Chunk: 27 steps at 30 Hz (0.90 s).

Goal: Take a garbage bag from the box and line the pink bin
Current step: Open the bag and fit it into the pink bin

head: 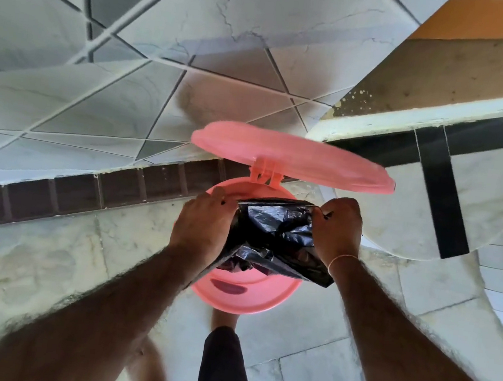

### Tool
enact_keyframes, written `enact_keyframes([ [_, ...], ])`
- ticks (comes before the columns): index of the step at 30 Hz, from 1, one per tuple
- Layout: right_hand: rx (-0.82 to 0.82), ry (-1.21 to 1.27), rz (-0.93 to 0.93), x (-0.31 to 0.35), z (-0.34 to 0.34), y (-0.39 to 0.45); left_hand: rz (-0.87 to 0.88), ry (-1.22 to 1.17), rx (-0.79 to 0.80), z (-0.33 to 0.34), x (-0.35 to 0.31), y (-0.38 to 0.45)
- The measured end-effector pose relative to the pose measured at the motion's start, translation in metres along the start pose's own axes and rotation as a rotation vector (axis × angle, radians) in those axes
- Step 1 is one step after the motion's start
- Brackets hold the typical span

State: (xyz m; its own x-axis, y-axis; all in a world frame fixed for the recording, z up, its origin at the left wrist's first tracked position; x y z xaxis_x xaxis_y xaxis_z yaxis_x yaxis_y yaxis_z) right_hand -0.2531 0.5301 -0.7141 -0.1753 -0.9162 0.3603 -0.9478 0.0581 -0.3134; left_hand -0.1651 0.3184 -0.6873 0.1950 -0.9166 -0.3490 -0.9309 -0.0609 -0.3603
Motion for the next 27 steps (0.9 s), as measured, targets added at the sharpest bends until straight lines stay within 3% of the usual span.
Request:
enact_keyframes([
  [4, -0.020, -0.043, -0.049, 0.005, -0.005, -0.002, -0.058, -0.324, -0.073, -0.002, 0.016, -0.007],
  [8, 0.115, -0.240, -0.193, 0.005, -0.008, -0.017, -0.165, -0.394, -0.055, -0.004, 0.023, -0.017],
  [10, 0.302, -0.234, -0.193, -0.002, -0.006, -0.025, -0.210, -0.416, 0.095, -0.005, 0.026, -0.021],
  [14, 0.813, -0.389, -0.155, -0.020, -0.005, -0.034, -0.119, -0.390, 0.630, -0.002, 0.033, -0.026],
  [16, 0.910, -0.407, -0.140, -0.024, -0.005, -0.033, -0.132, -0.384, 0.713, 0.003, 0.037, -0.026],
  [17, 0.886, -0.369, -0.130, -0.025, -0.005, -0.031, -0.166, -0.426, 0.649, 0.006, 0.039, -0.022],
  [21, 0.522, -0.106, -0.031, -0.025, -0.002, -0.011, -0.387, -0.667, 0.041, 0.010, 0.050, 0.006],
  [23, 0.407, -0.071, -0.038, -0.024, 0.004, 0.000, -0.376, -0.651, -0.038, 0.011, 0.050, 0.019],
  [27, 0.255, 0.039, 0.041, -0.014, 0.010, 0.017, -0.297, -0.652, -0.049, 0.011, 0.045, 0.044],
])
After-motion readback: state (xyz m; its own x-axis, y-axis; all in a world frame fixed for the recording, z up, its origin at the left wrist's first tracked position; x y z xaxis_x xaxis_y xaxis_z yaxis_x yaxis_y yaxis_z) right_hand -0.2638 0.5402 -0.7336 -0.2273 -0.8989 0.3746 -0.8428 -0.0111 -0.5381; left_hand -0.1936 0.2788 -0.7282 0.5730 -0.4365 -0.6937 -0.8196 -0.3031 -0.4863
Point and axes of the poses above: each hand's wrist, its own y-axis towards the middle knuckle, its own z-axis out of the palm, x = y × z, the point moved 1 cm from there along y, towards the middle knuckle, and after that the axes turned 5 degrees about -y, right-handed, at the moved point
